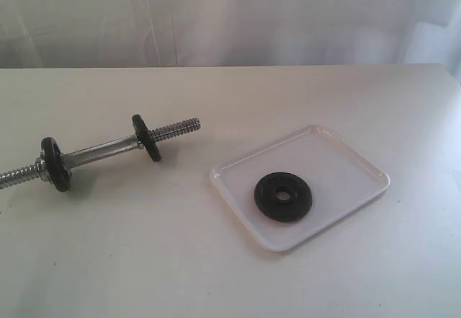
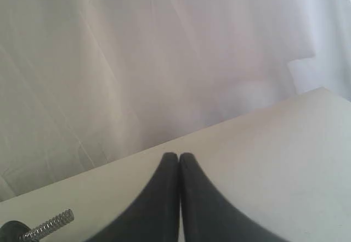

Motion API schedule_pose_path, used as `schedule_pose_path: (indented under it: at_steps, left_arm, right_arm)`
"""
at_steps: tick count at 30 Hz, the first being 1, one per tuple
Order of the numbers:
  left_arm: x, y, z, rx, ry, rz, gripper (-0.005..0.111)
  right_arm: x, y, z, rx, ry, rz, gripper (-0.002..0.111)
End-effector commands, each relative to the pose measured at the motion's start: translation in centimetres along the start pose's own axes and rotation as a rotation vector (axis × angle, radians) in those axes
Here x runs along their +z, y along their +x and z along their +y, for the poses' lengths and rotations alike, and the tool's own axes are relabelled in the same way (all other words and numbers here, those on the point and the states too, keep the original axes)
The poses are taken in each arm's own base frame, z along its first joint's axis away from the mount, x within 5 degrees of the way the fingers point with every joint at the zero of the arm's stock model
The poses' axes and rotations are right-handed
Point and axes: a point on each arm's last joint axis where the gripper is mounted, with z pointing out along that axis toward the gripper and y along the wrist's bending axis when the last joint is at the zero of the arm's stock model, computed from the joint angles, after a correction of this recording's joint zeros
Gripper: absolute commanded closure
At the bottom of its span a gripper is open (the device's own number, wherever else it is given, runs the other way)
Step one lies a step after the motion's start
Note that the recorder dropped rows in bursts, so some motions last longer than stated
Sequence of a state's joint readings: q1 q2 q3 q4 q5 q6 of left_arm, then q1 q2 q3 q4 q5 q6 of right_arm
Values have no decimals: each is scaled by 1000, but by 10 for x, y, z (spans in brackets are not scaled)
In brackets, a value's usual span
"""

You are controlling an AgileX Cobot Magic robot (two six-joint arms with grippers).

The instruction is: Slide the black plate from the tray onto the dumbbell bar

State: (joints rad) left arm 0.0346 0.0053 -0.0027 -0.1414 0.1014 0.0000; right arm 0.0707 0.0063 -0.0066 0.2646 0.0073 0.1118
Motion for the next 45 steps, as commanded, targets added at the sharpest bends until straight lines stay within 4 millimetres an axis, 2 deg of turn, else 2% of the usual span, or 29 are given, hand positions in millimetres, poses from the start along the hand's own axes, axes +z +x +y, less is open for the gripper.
schedule_pose_path:
  at_steps: [1, 17, 22, 24, 26, 28, 33, 38, 42, 43, 44, 45]
  left_arm:
    - [0, 0, 0, -3, 8, -6, 107]
    - [0, -1, 0, -3, 5, -23, 107]
    - [-3, -23, 3, -4, -31, -260, 107]
    - [-10, -40, 6, -5, -63, -471, 107]
    - [-16, -51, 8, -18, -80, -603, 107]
    - [-19, -55, 8, -134, -48, -662, 107]
    - [-19, -55, 8, -472, 69, -666, 107]
    - [-26, -62, 9, -498, 95, -780, 107]
    - [-39, -109, 3, -380, 99, -849, 107]
    - [-41, -121, 1, -330, 95, -855, 107]
    - [-39, -144, -1, -256, 78, -847, 107]
    - [-35, -153, -2, -206, 59, -818, 107]
  right_arm:
    - [0, 1, 0, -7, -4, -6, 108]
    - [0, 1, 0, -7, -4, -6, 108]
    - [0, 1, 0, -7, -4, -6, 108]
    - [0, 1, 0, -7, -4, -6, 108]
    - [0, 1, 0, -7, -4, -6, 108]
    - [0, 1, 0, -7, -4, -6, 108]
    - [0, 1, 0, -7, -4, -6, 108]
    - [0, 1, 0, -7, -4, -6, 108]
    - [0, 1, 0, -7, -4, -6, 108]
    - [0, 1, 0, -7, -4, -6, 108]
    - [0, 1, 0, -7, -4, -6, 108]
    - [0, 1, 0, -7, -4, -6, 108]
